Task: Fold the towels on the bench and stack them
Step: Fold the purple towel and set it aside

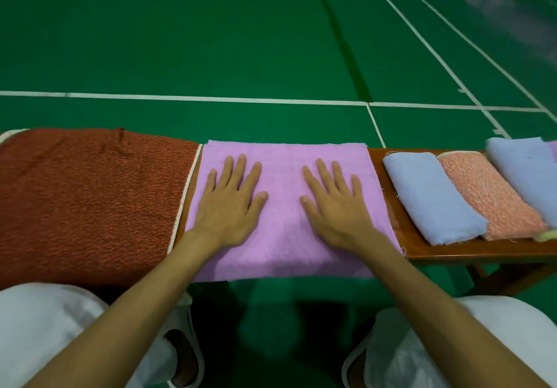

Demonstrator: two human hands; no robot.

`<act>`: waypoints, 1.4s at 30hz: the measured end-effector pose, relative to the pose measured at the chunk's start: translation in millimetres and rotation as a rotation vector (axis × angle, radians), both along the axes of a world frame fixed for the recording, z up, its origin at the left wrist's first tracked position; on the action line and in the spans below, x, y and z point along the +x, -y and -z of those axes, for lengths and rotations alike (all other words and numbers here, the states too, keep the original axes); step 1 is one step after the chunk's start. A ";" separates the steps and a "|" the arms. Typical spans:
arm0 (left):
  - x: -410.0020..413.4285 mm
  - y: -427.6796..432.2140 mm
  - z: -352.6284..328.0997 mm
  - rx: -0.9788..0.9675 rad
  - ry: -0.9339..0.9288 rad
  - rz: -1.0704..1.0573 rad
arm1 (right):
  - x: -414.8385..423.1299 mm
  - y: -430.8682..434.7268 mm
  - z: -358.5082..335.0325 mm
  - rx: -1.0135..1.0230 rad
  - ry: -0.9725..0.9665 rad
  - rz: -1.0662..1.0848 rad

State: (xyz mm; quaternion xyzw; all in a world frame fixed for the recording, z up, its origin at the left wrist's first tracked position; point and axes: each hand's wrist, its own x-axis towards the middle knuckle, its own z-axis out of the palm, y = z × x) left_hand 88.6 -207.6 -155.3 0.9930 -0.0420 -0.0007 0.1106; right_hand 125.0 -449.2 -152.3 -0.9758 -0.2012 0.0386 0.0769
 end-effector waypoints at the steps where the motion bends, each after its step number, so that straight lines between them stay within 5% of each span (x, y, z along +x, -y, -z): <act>1: -1.1 -7.3 0.2 0.013 0.006 -0.022 | 2.9 12.4 0.0 -0.005 0.002 0.042; 13: -8.0 -26.9 -2.7 -0.054 0.009 -0.083 | 9.4 41.5 -2.2 -0.045 0.000 0.151; 20: -12.6 -47.4 -28.2 -0.361 0.271 -0.375 | 8.0 50.4 -36.3 0.370 0.089 0.355; 27: -17.3 -45.7 -36.8 -0.115 0.041 -0.474 | 10.5 49.7 -42.9 0.204 0.005 0.594; 33: -3.1 -44.8 -31.7 -0.185 0.007 -0.412 | 16.9 48.1 -45.5 0.313 -0.076 0.599; 39: -5.3 -56.8 -66.1 -0.993 -0.190 -0.460 | 14.5 69.4 -79.5 0.760 -0.307 0.650; 42: -15.0 -67.2 -84.5 -1.145 -0.263 -0.373 | 10.1 83.4 -92.4 1.091 -0.355 0.543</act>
